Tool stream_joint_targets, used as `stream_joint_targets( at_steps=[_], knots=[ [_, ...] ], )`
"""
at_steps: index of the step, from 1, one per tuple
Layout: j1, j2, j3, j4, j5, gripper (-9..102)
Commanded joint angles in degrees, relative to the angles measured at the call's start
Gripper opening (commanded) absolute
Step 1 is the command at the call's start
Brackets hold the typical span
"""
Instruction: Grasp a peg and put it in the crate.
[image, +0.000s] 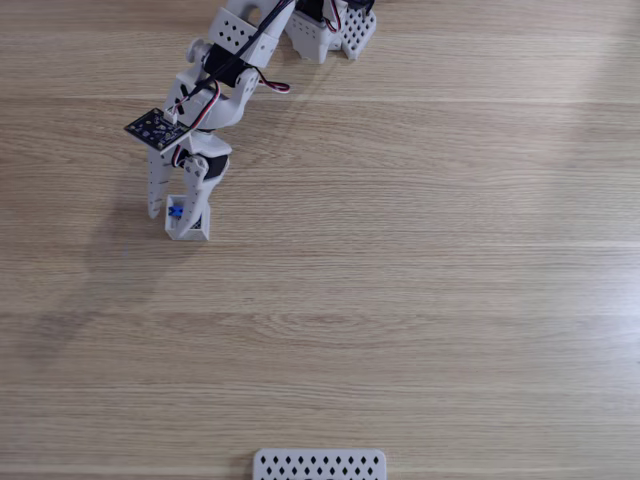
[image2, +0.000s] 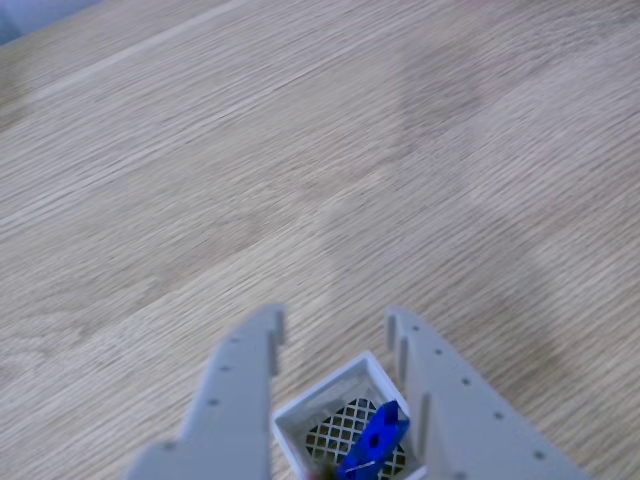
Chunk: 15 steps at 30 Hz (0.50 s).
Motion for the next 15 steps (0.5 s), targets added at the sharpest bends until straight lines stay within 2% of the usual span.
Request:
stream_joint_targets(
  at_steps=[1, 5, 15],
  knots=[
    [-0.1, 5.6, -1.3, 0.2, 0.4, -3],
    [-1.1, 6.8, -1.3, 0.2, 0.4, 1],
    [-1.3, 7.5, -1.5, 0.2, 0.4, -1]
  ],
)
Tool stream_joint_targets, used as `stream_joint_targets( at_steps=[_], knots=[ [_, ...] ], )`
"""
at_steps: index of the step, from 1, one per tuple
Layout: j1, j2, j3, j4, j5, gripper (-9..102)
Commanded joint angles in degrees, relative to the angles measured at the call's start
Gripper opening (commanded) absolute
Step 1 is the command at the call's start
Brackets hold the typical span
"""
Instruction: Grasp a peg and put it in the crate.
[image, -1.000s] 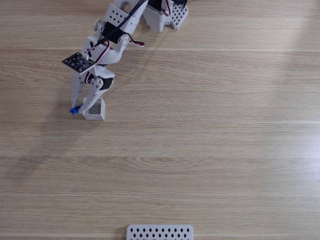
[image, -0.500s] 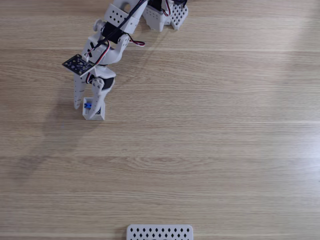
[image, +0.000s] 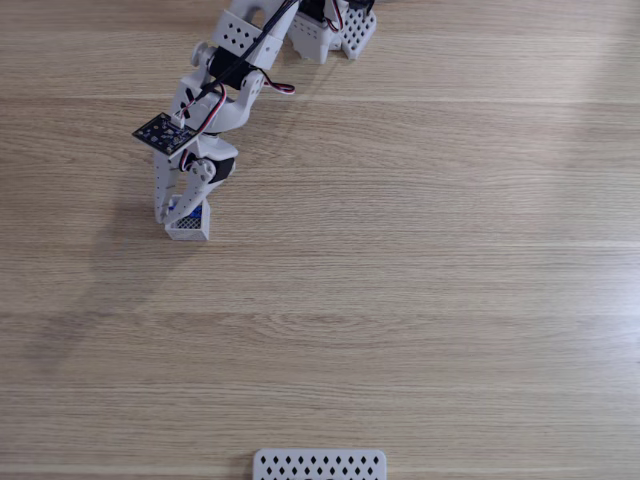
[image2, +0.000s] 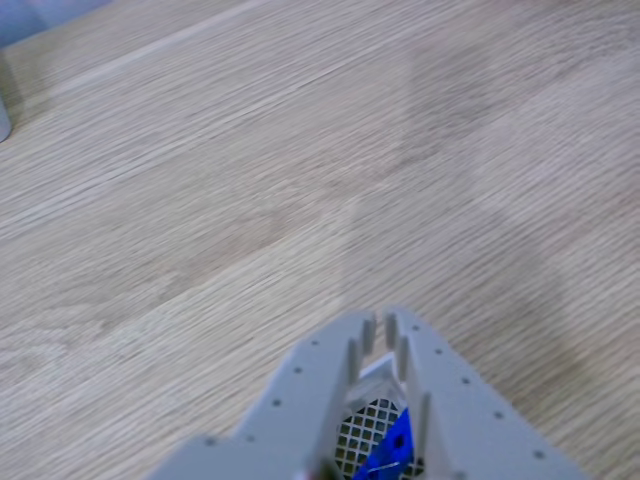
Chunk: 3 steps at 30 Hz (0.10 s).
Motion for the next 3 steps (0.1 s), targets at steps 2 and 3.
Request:
stream_joint_targets(
  at_steps=[2, 3],
  knots=[
    [0.4, 7.5, -1.5, 0.2, 0.4, -1],
    [0.4, 7.5, -1.6, 0.2, 0.4, -1]
  ],
)
